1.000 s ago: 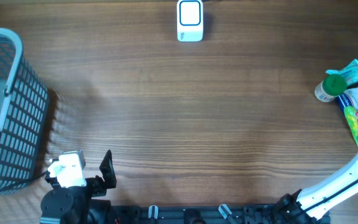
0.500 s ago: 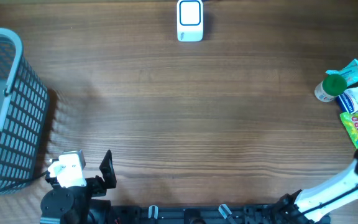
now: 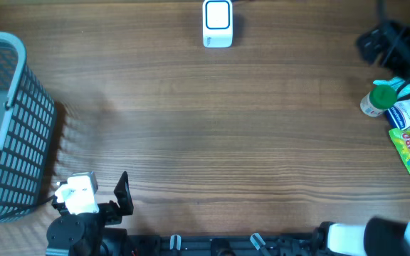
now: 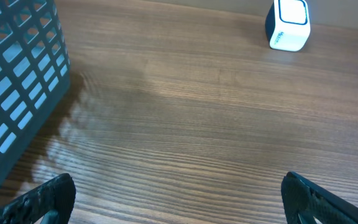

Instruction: Scan the item barcode

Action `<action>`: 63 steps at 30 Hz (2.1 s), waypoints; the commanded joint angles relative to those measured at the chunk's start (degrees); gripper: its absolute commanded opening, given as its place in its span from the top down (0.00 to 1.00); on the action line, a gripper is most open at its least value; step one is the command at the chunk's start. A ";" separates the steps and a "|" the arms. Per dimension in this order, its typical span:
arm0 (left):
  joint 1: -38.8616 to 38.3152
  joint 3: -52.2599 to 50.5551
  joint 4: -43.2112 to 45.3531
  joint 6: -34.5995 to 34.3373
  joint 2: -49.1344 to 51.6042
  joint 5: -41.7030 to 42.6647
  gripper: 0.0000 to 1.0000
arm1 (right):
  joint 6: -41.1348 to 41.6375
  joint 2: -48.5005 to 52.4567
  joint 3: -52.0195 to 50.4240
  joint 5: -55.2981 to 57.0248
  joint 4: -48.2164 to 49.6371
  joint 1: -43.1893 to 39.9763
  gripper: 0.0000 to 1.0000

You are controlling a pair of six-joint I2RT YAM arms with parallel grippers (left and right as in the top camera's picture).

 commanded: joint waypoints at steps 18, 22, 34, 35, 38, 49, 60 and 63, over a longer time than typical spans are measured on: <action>-0.42 -0.13 0.17 -0.15 -0.15 -0.50 0.00 | -11.10 -6.25 0.52 -2.64 0.92 6.14 0.00; -0.42 -0.13 0.17 -0.15 -0.15 -0.50 0.00 | -14.99 -10.01 0.50 -3.32 7.98 8.50 0.00; -0.44 -0.13 0.17 -0.15 -0.15 -0.50 0.00 | -22.93 -29.11 -3.65 -2.93 24.17 11.93 0.00; -0.44 -0.13 0.17 -0.15 -0.15 -0.50 0.00 | -22.93 -31.58 -6.91 -3.58 28.00 11.93 0.00; -0.44 -0.13 0.17 -0.15 -0.15 -0.50 0.00 | -22.95 -40.83 -21.86 -6.80 41.94 11.93 0.00; -0.44 -0.13 0.17 -0.15 -0.15 -0.50 0.00 | -22.69 -67.32 -69.44 -10.19 72.26 12.00 0.00; -0.42 -0.13 0.17 -0.15 -0.15 -0.50 0.00 | -12.17 -86.93 -104.67 -5.57 96.04 12.13 0.00; -0.42 -0.13 0.17 -0.15 -0.15 -0.50 0.00 | -12.39 -86.95 -107.54 -5.57 96.26 12.15 0.00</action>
